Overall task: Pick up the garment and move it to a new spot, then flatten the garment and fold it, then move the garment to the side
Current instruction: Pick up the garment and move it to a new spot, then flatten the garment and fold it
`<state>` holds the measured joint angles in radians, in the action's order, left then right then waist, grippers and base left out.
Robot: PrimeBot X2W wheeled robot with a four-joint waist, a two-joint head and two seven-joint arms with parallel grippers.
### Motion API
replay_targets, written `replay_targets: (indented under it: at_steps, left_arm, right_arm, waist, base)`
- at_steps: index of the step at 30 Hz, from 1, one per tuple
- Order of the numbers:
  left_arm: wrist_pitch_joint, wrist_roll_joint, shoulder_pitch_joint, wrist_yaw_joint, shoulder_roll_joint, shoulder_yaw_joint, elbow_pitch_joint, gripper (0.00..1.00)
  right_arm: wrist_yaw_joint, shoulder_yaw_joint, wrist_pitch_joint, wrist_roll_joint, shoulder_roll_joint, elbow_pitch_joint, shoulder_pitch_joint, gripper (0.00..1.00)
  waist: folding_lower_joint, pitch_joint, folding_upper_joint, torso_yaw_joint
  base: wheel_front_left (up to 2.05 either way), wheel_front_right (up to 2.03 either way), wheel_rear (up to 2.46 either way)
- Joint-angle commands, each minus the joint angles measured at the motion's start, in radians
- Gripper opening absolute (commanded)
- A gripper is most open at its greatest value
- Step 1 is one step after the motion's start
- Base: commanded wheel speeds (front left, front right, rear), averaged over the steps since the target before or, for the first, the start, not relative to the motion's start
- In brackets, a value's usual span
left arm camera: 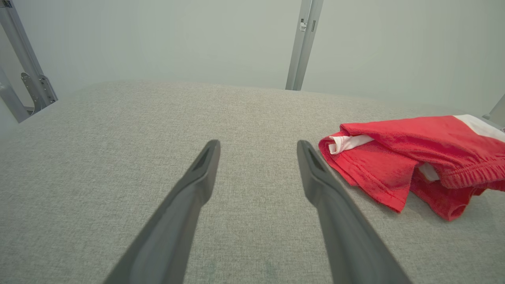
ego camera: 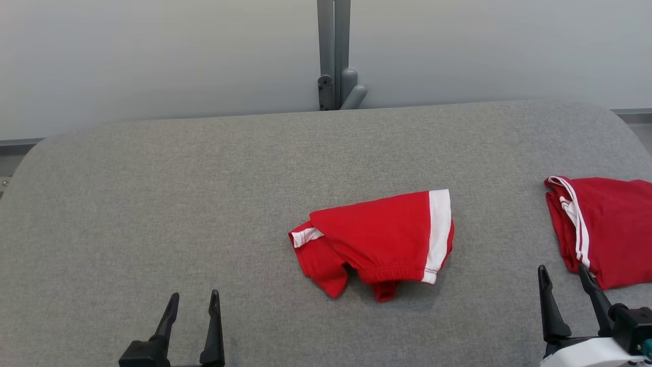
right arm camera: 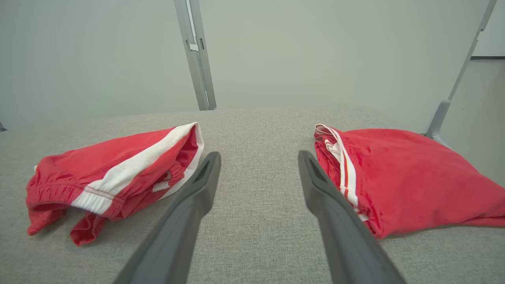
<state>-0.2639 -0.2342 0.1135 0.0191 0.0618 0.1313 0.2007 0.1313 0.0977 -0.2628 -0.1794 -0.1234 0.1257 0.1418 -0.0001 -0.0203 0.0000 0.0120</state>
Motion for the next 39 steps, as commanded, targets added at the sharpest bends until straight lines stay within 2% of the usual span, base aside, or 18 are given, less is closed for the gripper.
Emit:
replay_targets:
  at_steps: [1, 17, 22, 29, 30, 32, 39]
  left_arm:
    - [0.0, 0.012, 0.006, 0.007, -0.002, -0.005, 0.003, 1.0]
    - [0.0, 0.026, -0.004, 0.026, -0.01, -0.028, 0.007, 1.0]
    - [0.0, 0.021, -0.029, 0.021, -0.011, 0.003, -0.006, 1.0]
    - [0.0, -0.002, -0.11, 0.03, -0.01, 0.191, -0.01, 1.0]
    - [0.0, -0.002, -0.11, 0.03, -0.01, 0.191, -0.01, 1.0]
    - [0.014, -0.011, -0.154, 0.039, -0.01, 0.271, -0.007, 1.0]
    - [0.175, -0.031, -0.299, 0.051, -0.009, 0.54, 0.041, 1.0]
  right_arm:
    - [-0.001, -0.001, -0.003, 0.005, -0.003, -0.001, 0.008, 1.0]
    - [-0.001, -0.005, -0.003, 0.006, 0.003, 0.002, -0.002, 1.0]
    - [-0.001, -0.008, -0.003, 0.004, 0.004, -0.001, -0.008, 1.0]
    - [-0.001, -0.027, -0.003, 0.0, -0.001, 0.0, -0.022, 1.0]
    - [-0.001, -0.027, -0.003, 0.0, -0.001, 0.0, -0.022, 1.0]
    - [-0.001, -0.034, -0.003, -0.002, -0.004, 0.0, -0.026, 1.0]
    - [-0.001, -0.055, -0.003, -0.011, -0.006, 0.002, -0.053, 1.0]
  waist:
    - [0.0001, 0.0, 0.0, -0.001]
    - [0.0001, 0.002, 0.0, -0.017]
    - [0.0001, 0.003, 0.0, -0.024]
    - [0.0001, 0.008, 0.0, -0.054]
    - [0.0001, 0.008, 0.0, -0.054]
    - [0.0001, 0.009, 0.0, -0.069]
    - [0.0001, 0.029, 0.0, -0.147]
  base:
    - [0.0, 0.0, 0.0]
    - [0.0, 0.0, 0.0]
    - [0.0, 0.0, 0.0]
    - [0.0, 0.0, 0.0]
    - [0.0, 0.0, 0.0]
    - [0.0, 0.0, 0.0]
    - [0.0, 0.0, 0.0]
